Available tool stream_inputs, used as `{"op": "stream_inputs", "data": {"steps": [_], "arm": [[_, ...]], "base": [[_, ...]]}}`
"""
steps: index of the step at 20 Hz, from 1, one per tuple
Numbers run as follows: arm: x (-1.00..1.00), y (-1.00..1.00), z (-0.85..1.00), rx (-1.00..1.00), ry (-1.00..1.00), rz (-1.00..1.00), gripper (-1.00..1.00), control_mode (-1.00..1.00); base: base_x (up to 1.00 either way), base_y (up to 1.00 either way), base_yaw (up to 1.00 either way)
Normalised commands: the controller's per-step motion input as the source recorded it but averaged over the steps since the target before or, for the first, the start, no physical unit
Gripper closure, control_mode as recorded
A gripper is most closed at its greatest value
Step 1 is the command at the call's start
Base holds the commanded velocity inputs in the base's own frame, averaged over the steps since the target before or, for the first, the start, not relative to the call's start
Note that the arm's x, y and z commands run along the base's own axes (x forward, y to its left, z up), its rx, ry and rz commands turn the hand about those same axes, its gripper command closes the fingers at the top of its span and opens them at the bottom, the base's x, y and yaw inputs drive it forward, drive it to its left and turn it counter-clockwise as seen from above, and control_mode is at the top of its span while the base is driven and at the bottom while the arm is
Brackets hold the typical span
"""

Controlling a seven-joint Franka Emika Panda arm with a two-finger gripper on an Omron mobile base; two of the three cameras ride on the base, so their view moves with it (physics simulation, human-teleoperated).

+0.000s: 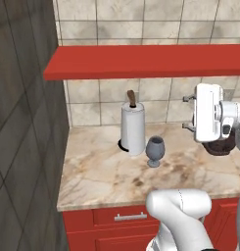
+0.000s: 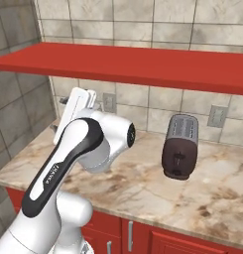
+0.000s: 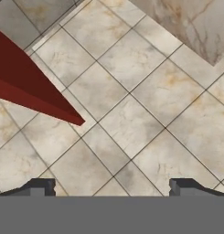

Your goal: Retrieve the wine glasses from the counter and place one next to each plate.

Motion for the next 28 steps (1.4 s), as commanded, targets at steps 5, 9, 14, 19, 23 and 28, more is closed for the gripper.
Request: {"op": "stream_inputs", "data": {"steps": [5,9,14,19,23,28], "arm": [[0.00,0.00,0.00,0.00,0.00,0.00,-1.00,1.00],[0.00,0.00,0.00,0.00,0.00,0.00,-1.00,1.00],[0.05,-0.03,-0.24,0.10,0.11,0.09,-1.00,-1.00],[0.01,-0.04,-0.28,0.00,0.23,0.00,-1.00,-1.00],[0.00,-0.01,-0.28,0.00,0.25,-0.12,-1.00,-1.00],[0.04,-0.38,-0.29,0.09,0.32,-0.02,-1.00,-1.00]], "base": [[0.00,0.04,0.04],[0.08,0.00,0.17],[0.02,0.00,0.05],[0.00,0.00,0.00],[0.00,0.00,0.00],[0.00,0.00,0.00]]}}
